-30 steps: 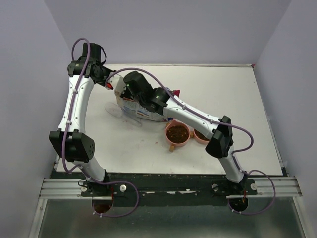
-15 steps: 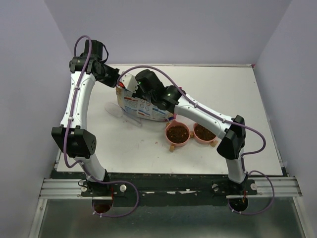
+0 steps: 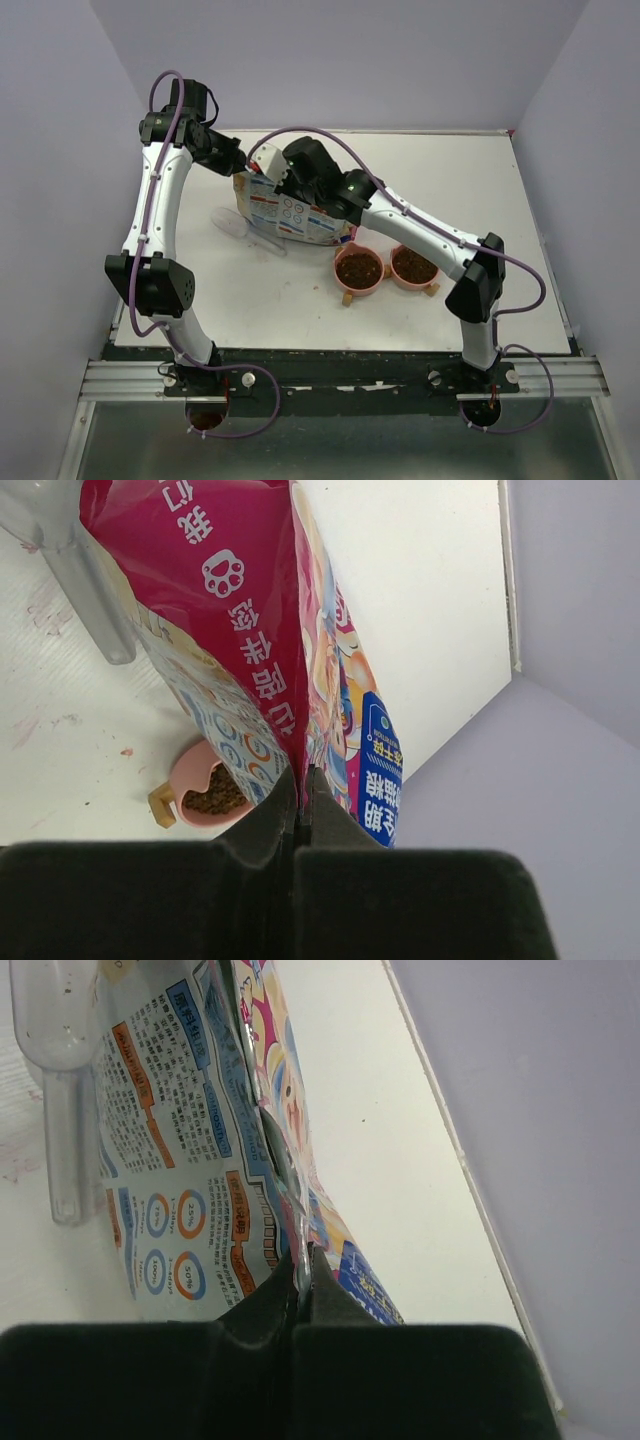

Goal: Serve the pet food

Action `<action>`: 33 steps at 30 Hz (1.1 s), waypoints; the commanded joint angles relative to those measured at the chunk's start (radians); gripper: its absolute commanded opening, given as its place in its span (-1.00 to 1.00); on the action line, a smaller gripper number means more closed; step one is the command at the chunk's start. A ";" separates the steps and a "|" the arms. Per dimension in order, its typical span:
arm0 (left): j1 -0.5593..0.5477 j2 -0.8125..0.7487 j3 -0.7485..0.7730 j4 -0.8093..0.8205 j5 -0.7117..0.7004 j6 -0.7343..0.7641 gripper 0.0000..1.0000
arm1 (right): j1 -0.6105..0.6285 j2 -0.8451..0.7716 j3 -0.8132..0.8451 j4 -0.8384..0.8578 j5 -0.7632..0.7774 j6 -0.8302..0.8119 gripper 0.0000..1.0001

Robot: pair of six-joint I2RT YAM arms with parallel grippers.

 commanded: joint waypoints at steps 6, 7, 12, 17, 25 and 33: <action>0.044 -0.027 0.052 0.007 -0.059 0.023 -1.00 | -0.095 -0.065 -0.046 -0.114 0.121 0.045 -0.99; 0.044 -0.026 0.052 0.008 -0.059 0.024 -1.00 | -0.098 -0.073 -0.056 -0.114 0.131 0.047 -0.85; 0.069 -0.023 0.052 0.012 -0.055 0.023 -1.00 | -0.108 -0.116 -0.118 -0.106 0.116 0.034 -0.70; 0.072 -0.017 0.065 0.015 -0.053 0.024 -1.00 | -0.111 -0.104 -0.137 -0.117 0.134 0.034 -0.87; 0.078 -0.003 0.083 0.010 -0.052 0.023 -1.00 | -0.153 -0.144 -0.168 -0.080 0.142 0.054 -0.90; 0.084 0.006 0.092 0.010 -0.047 0.021 -1.00 | -0.173 -0.164 -0.204 -0.082 0.157 0.041 -0.67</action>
